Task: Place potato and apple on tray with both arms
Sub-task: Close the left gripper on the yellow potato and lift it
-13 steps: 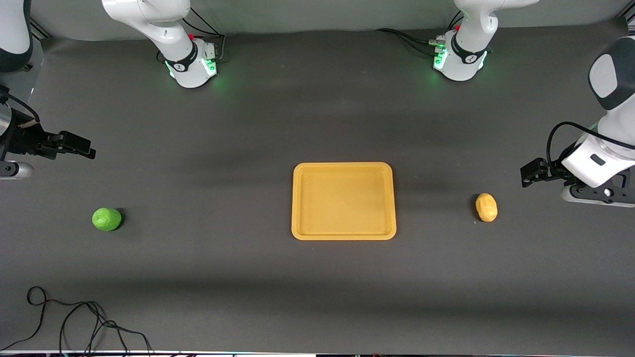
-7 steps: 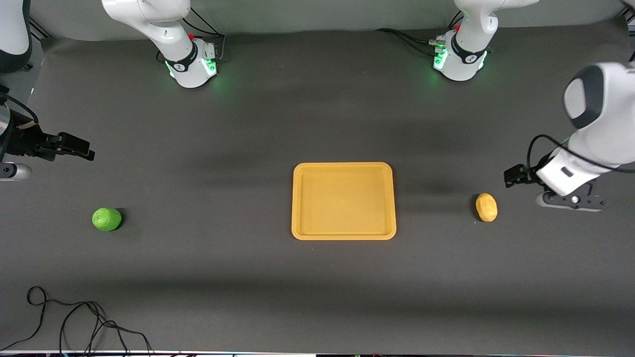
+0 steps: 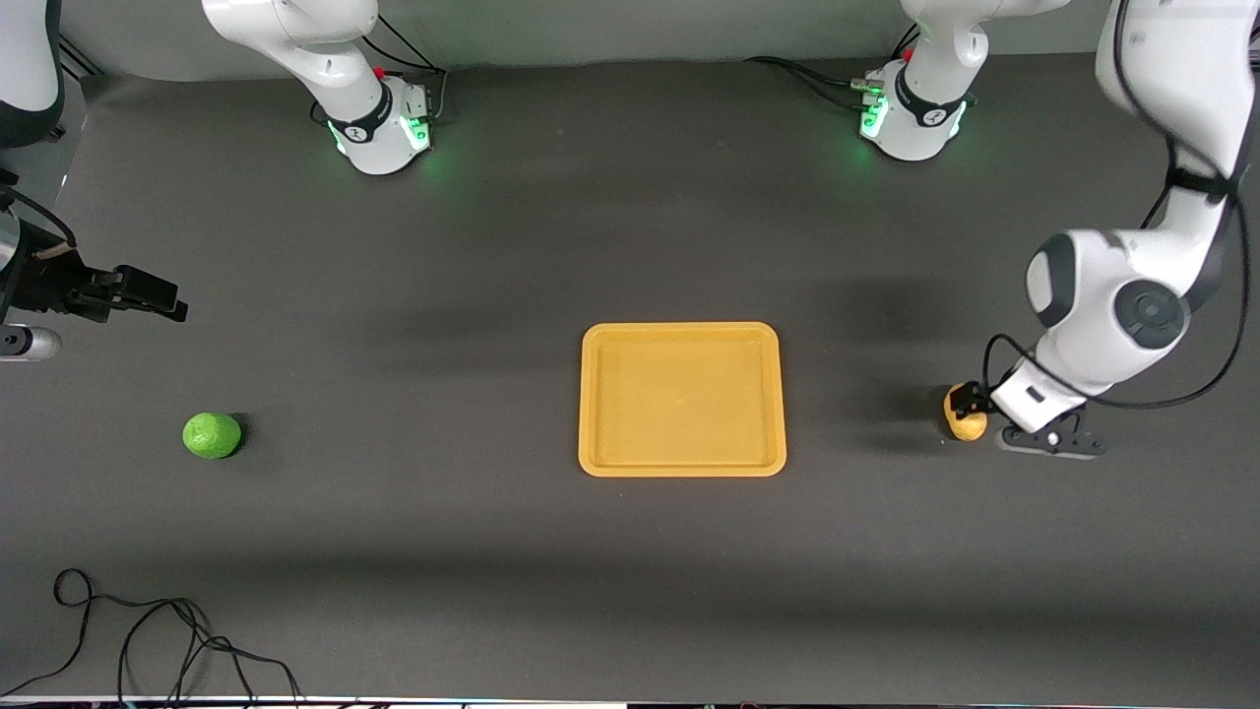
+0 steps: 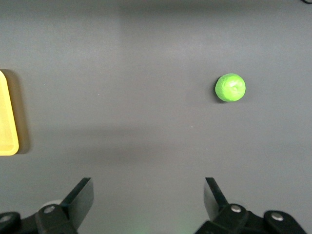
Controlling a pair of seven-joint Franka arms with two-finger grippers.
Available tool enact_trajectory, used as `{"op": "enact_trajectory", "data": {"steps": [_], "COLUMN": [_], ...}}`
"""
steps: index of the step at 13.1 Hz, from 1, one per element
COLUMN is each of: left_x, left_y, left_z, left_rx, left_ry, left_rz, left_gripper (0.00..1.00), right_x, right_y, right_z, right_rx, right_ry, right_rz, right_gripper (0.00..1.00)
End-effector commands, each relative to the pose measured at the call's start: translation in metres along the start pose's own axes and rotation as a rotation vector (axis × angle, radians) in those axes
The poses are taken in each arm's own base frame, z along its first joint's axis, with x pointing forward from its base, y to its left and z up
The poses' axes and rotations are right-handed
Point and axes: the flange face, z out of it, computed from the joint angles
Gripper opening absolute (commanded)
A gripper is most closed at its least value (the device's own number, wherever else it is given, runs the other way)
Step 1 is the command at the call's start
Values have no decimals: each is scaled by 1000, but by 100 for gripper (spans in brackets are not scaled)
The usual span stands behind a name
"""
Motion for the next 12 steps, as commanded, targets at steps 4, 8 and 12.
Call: {"op": "enact_trajectory", "data": {"steps": [4, 8, 12], "left_x": [-1, -3, -10], "left_y": [-9, 2, 3], "left_z": [37, 38, 36], "left_rx": [1, -4, -7], "left_ry": [12, -14, -98], "left_rz": [-29, -43, -46], "left_gripper": [100, 88, 29], "right_x": [3, 1, -1], "right_y": [1, 17, 70], "right_z": [-3, 1, 31], "right_rx": [6, 2, 0], "right_ry": [11, 8, 34], "right_rz": [21, 28, -33], "right_gripper": [100, 100, 100]}}
